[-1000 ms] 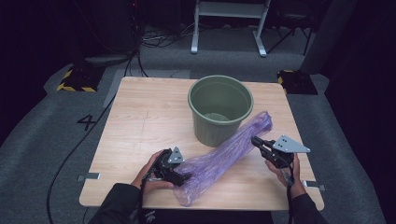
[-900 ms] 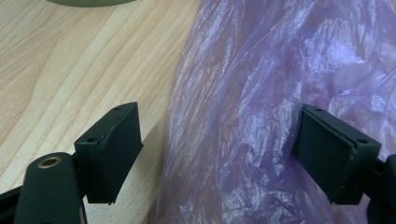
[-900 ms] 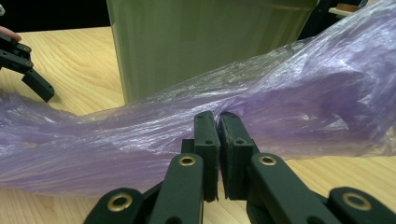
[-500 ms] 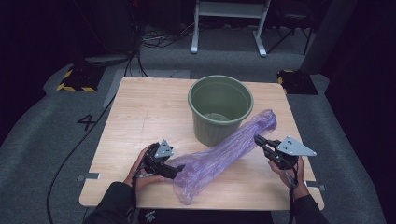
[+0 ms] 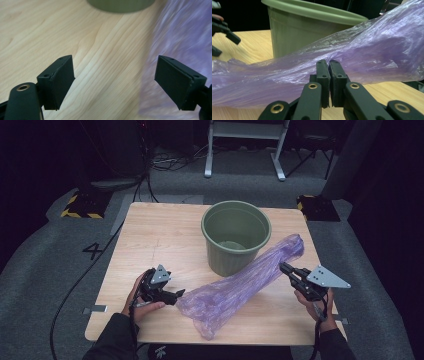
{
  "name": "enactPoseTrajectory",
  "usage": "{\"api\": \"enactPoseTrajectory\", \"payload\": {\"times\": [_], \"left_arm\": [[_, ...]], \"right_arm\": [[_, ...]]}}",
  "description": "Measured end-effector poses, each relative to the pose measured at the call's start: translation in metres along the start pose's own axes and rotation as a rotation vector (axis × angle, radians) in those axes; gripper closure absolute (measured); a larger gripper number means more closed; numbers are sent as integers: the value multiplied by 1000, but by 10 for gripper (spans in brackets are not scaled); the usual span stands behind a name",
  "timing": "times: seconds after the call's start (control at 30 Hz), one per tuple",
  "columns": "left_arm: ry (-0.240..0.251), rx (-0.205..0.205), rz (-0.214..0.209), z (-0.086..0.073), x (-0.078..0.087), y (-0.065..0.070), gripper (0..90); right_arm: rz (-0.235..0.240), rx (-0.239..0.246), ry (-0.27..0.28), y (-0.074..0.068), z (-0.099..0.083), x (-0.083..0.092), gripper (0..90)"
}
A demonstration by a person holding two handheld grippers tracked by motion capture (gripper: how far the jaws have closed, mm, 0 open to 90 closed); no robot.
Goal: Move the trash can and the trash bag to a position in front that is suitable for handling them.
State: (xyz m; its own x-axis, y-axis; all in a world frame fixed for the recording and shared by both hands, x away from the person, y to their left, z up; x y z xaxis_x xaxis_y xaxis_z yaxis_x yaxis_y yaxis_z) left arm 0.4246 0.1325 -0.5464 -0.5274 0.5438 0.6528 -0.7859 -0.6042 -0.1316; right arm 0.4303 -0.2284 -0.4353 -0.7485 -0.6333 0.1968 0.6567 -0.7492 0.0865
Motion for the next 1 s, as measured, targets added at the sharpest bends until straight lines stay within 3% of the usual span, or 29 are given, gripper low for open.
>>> {"api": "enactPoseTrajectory", "payload": {"times": [0.27,0.4,0.47,0.53,0.63,0.7,1.0], "left_arm": [[-65,29,20,-18,-9,-11,158],[-72,40,27,-22,-11,-17,162],[-82,51,13,-25,-13,-17,162],[-78,61,3,-27,-14,-19,155],[-67,79,33,-29,-12,-25,161],[-67,90,21,-31,-12,-27,158],[-68,95,22,-34,-9,-28,152]], "right_arm": [[23,28,32,-4,9,5,874],[23,36,52,-6,14,6,877],[23,42,53,-7,14,6,877],[25,48,51,-9,15,6,877],[30,57,56,-11,17,6,878],[34,64,55,-12,18,5,878],[69,73,85,-23,27,5,878]]}}
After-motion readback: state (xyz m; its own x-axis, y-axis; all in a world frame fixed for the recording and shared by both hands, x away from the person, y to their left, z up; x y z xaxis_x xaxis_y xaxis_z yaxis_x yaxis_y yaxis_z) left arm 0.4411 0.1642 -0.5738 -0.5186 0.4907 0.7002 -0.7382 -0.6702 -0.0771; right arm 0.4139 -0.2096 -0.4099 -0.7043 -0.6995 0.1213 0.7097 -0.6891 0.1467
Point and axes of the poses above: each handheld gripper's, and its own axes: x roughly backward along the jaws, z roughly out of its top, y roughly to its right, the point moved 10 cm from there along -x, roughly forward along the jaws, and after that the axes turned 7 degrees about -x, right-handed, at the moved point
